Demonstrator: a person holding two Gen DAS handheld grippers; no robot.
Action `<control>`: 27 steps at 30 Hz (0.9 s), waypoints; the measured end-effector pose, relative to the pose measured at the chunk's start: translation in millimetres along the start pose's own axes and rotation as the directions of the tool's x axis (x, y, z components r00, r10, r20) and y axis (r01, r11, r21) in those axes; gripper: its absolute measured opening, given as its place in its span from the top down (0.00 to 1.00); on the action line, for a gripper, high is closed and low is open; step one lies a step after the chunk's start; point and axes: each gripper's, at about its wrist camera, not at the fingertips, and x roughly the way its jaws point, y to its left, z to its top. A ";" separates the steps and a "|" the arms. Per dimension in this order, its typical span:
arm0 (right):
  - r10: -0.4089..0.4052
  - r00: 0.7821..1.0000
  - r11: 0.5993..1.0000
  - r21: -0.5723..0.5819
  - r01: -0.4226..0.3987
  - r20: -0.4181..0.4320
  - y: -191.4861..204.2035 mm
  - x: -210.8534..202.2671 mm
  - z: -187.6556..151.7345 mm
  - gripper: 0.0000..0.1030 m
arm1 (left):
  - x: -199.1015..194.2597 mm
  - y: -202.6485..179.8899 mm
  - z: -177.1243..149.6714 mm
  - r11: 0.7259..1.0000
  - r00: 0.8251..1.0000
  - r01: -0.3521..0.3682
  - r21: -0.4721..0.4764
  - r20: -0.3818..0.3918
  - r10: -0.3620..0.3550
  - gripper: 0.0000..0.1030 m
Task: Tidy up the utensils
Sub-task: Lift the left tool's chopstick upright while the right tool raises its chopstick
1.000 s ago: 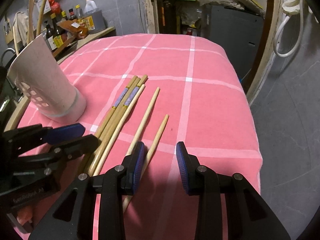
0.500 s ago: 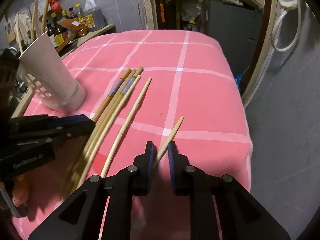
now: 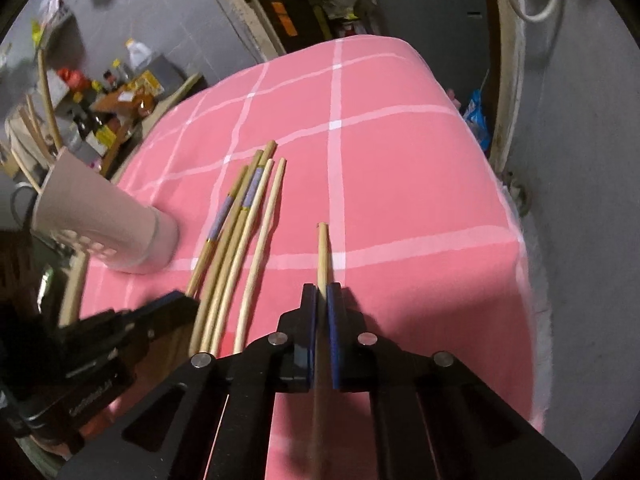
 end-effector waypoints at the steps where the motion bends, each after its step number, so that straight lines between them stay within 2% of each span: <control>1: 0.006 1.000 1.000 0.003 -0.006 0.007 0.4 -2.1 -2.7 0.97 | -4.1 1.3 -2.2 1.000 1.000 0.001 0.000 0.008 -0.001 0.96; 5: 0.028 0.996 0.999 -0.027 -0.026 0.084 9.7 -22.0 -15.5 0.97 | -26.8 8.5 -14.5 1.000 0.998 0.015 -0.019 0.059 -0.014 0.96; 7: 0.044 0.988 0.998 -0.059 -0.036 0.151 18.7 -36.8 -23.8 0.97 | -39.5 9.1 -19.9 0.999 0.995 0.028 -0.022 0.100 -0.026 0.96; 9: 0.072 0.972 0.994 -0.091 -0.053 0.225 28.1 -52.4 -34.2 0.97 | -54.3 7.1 -25.7 1.000 0.987 0.031 -0.007 0.159 -0.029 0.96; 12: 0.106 0.931 0.987 -0.154 -0.054 0.350 44.6 -74.8 -48.1 0.97 | -77.7 0.2 -34.4 0.998 0.962 0.046 0.034 0.268 -0.053 0.96; 18: 0.173 0.819 0.965 -0.260 -0.030 0.547 77.6 -111.4 -57.9 0.97 | -119.5 -5.9 -43.1 0.996 0.880 0.059 0.068 0.468 -0.084 0.96; 20: 0.212 0.769 0.955 -0.295 -0.032 0.604 90.9 -123.9 -56.1 0.97 | -132.8 -4.6 -43.4 0.996 0.849 0.056 0.070 0.521 -0.084 0.96; 21: 0.224 0.752 0.952 -0.304 -0.033 0.619 95.5 -126.7 -52.5 0.97 | -140.3 -3.5 -43.2 0.996 0.833 0.048 0.071 0.547 -0.079 0.96; 23: 0.264 0.695 0.940 -0.341 -0.029 0.669 110.8 -136.8 -47.9 0.97 | -152.6 -1.8 -40.1 0.997 0.796 0.036 0.074 0.601 -0.073 0.96; 27: 0.332 0.612 0.918 -0.395 -0.034 0.718 135.9 -150.1 -38.6 0.97 | -175.0 2.6 -28.0 0.997 0.734 0.011 0.071 0.677 -0.056 0.96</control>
